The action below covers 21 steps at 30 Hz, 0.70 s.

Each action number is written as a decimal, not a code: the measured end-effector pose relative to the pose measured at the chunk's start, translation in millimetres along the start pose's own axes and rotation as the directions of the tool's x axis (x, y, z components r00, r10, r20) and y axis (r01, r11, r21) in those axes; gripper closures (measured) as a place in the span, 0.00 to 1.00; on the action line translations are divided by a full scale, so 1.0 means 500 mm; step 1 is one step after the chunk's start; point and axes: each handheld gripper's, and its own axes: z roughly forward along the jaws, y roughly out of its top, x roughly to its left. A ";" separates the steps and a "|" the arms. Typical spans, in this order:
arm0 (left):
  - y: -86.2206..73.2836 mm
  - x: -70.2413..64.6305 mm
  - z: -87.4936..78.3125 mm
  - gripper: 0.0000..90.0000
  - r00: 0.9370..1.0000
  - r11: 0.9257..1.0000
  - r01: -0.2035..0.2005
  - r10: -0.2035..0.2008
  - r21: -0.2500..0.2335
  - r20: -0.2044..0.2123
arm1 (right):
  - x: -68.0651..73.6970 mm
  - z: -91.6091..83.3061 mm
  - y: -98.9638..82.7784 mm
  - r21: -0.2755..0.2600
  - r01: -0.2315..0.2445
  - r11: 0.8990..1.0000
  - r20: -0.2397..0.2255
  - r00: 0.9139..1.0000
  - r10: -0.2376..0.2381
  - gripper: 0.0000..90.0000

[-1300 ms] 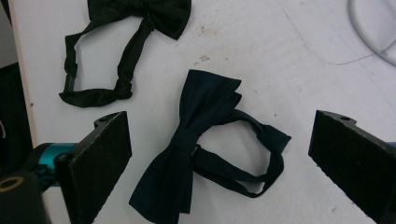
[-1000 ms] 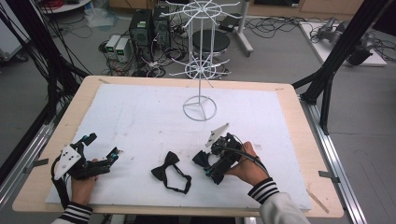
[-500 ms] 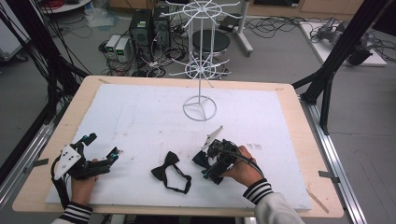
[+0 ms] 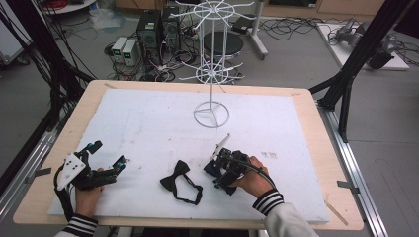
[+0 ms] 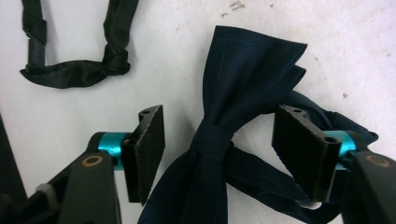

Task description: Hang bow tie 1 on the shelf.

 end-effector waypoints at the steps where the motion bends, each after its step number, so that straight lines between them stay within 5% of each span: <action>1: 0.000 0.000 0.000 0.04 1.000 1.000 -0.001 0.001 0.000 -0.002 | 0.000 0.000 0.000 0.000 0.000 1.000 0.000 1.000 0.000 0.42; 13: 0.000 0.000 0.000 0.04 1.000 1.000 0.000 0.000 0.002 -0.002 | -0.005 0.005 0.002 0.038 -0.021 0.999 -0.005 1.000 0.022 0.66; 16: 0.000 0.000 0.000 0.04 1.000 1.000 0.000 0.000 0.002 -0.002 | -0.006 0.007 0.003 0.059 -0.041 0.997 -0.010 0.999 0.042 0.79; 21: 0.000 0.000 0.000 0.04 1.000 1.000 0.000 0.000 0.001 -0.002 | -0.010 0.005 0.003 0.066 -0.068 0.996 -0.008 0.998 0.069 0.83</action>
